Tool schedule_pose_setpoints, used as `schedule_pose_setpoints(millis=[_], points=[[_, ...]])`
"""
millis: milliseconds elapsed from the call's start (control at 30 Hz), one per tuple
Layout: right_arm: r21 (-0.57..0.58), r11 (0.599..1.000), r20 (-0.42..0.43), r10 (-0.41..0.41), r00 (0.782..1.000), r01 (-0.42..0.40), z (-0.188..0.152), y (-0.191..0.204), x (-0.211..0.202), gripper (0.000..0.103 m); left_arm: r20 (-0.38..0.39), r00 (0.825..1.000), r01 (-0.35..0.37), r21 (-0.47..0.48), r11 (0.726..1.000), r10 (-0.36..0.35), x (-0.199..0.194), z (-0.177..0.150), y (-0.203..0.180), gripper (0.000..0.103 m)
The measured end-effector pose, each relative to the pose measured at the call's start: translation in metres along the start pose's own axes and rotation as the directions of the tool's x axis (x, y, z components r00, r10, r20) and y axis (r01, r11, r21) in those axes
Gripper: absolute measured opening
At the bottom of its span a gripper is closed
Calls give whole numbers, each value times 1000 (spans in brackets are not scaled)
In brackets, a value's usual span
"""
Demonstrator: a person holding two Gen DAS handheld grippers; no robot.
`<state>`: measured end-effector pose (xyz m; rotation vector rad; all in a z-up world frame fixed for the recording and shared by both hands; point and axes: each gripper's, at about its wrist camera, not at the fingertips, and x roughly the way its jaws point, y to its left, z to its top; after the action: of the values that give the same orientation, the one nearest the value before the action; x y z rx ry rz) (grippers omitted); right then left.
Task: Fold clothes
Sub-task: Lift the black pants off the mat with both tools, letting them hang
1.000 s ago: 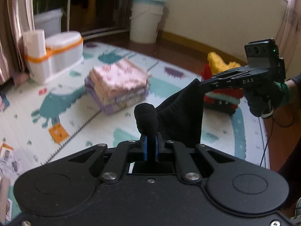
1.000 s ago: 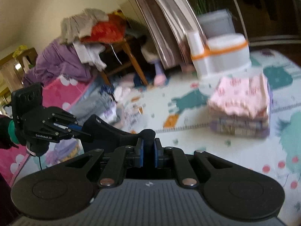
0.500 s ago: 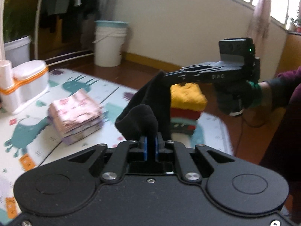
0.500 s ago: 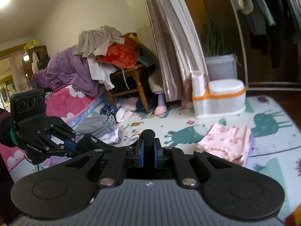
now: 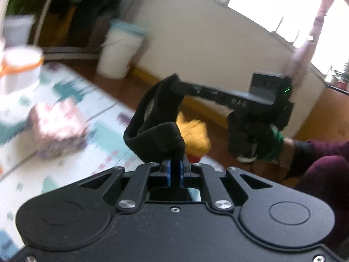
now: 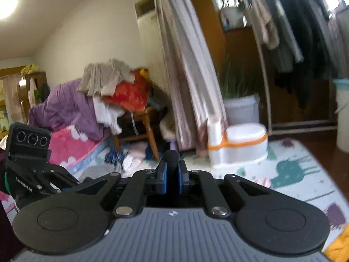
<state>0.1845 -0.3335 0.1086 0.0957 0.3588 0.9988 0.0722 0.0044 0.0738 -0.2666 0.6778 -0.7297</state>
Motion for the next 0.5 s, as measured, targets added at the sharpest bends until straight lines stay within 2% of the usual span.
schedule_pose_setpoints(millis=[100, 200, 333, 500], points=[[-11, 999, -84, 34, 996, -35, -13, 6, 44, 12, -56, 993, -105, -71, 992, 101, 9, -27, 36, 5], [-43, 996, -197, 74, 978, -84, -33, 16, 98, 12, -113, 975, -207, -138, 969, 192, 15, -52, 72, 5], [-81, 986, -340, 110, 934, -145, -62, 32, 168, 12, -172, 944, -313, -198, 929, 281, 16, -79, 108, 5], [-139, 965, -471, 134, 872, -224, -94, 61, 239, 12, -231, 911, -395, -246, 885, 343, -1, -113, 139, 5]])
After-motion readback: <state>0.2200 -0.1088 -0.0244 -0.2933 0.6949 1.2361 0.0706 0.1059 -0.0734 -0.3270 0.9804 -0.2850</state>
